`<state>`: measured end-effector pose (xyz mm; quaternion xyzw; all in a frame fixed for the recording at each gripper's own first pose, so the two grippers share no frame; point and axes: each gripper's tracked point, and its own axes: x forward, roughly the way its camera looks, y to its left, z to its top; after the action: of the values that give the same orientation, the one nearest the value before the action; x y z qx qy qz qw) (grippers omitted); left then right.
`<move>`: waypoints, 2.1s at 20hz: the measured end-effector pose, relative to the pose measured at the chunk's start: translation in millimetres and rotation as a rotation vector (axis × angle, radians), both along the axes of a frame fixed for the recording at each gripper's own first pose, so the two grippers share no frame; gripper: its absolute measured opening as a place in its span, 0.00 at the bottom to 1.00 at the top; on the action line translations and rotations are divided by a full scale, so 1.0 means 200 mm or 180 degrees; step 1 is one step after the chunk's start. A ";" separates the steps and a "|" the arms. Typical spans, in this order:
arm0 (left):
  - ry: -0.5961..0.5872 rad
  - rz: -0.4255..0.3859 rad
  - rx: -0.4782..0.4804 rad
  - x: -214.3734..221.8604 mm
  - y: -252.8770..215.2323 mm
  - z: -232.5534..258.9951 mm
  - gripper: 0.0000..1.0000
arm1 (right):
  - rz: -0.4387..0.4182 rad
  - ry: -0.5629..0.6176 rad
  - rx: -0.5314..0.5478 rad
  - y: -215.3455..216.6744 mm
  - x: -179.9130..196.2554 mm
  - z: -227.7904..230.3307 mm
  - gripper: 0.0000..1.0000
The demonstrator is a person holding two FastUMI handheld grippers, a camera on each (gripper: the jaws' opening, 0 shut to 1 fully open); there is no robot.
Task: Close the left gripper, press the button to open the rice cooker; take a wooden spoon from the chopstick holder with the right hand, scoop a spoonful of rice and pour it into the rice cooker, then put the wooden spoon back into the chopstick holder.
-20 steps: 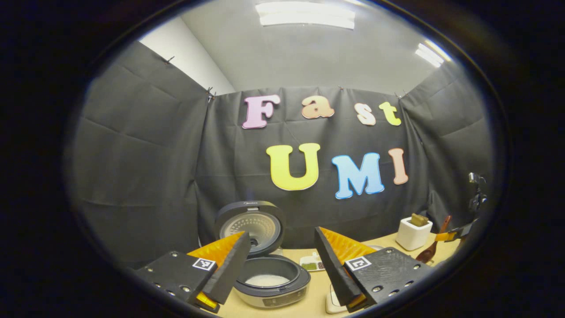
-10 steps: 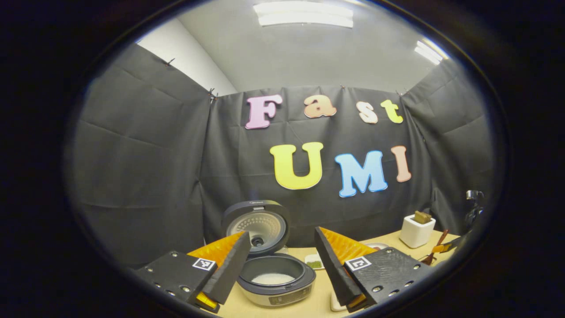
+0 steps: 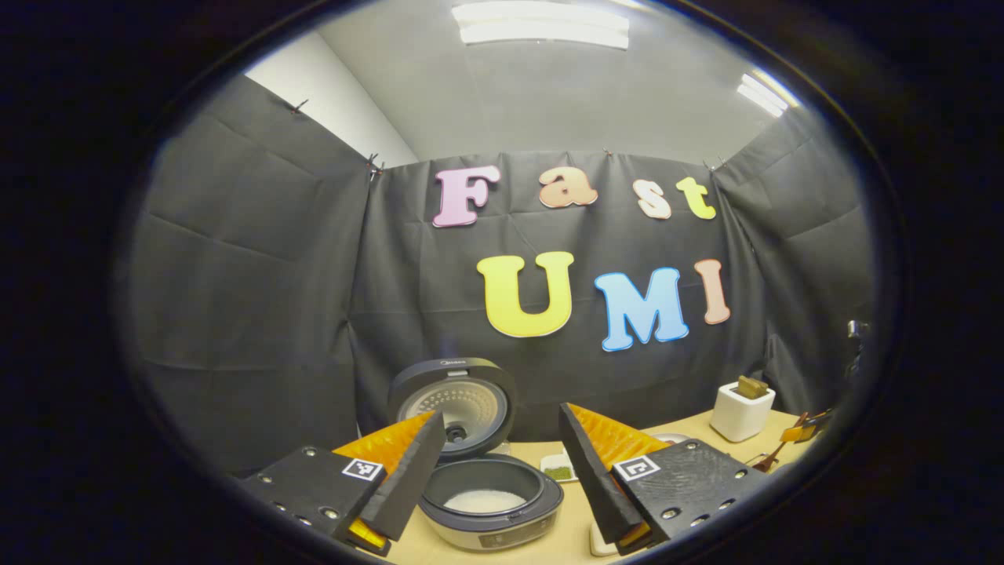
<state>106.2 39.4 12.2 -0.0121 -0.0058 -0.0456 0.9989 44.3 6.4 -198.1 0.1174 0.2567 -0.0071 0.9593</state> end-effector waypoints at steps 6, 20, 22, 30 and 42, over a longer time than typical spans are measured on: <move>0.0066 0.0013 0.0008 0.26 0.09 0.02 0.87 | -0.0262 -0.0479 -0.0416 -0.15 -0.07 0.33 0.98; 0.0088 0.0190 -0.0148 1.29 0.38 0.10 0.93 | -0.0478 -0.0641 -0.0742 -0.08 -0.12 0.47 0.98; 0.0177 0.0219 -0.0187 1.41 0.41 0.03 0.90 | -0.0503 -0.0611 -0.0732 -0.03 -0.08 0.45 0.98; 0.0504 0.0373 -0.0331 1.54 0.46 -0.22 0.93 | -0.0368 -0.0623 -0.0829 0.01 -0.05 0.47 0.98; 0.0712 0.0180 -0.0303 1.05 0.23 -0.37 0.91 | -0.0039 -0.0704 -0.0635 0.05 -0.10 0.47 0.98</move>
<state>316.4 85.6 -61.0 -0.0643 0.1032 -0.0156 0.9925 23.8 15.8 -104.9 0.0231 0.1468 -0.0255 0.9886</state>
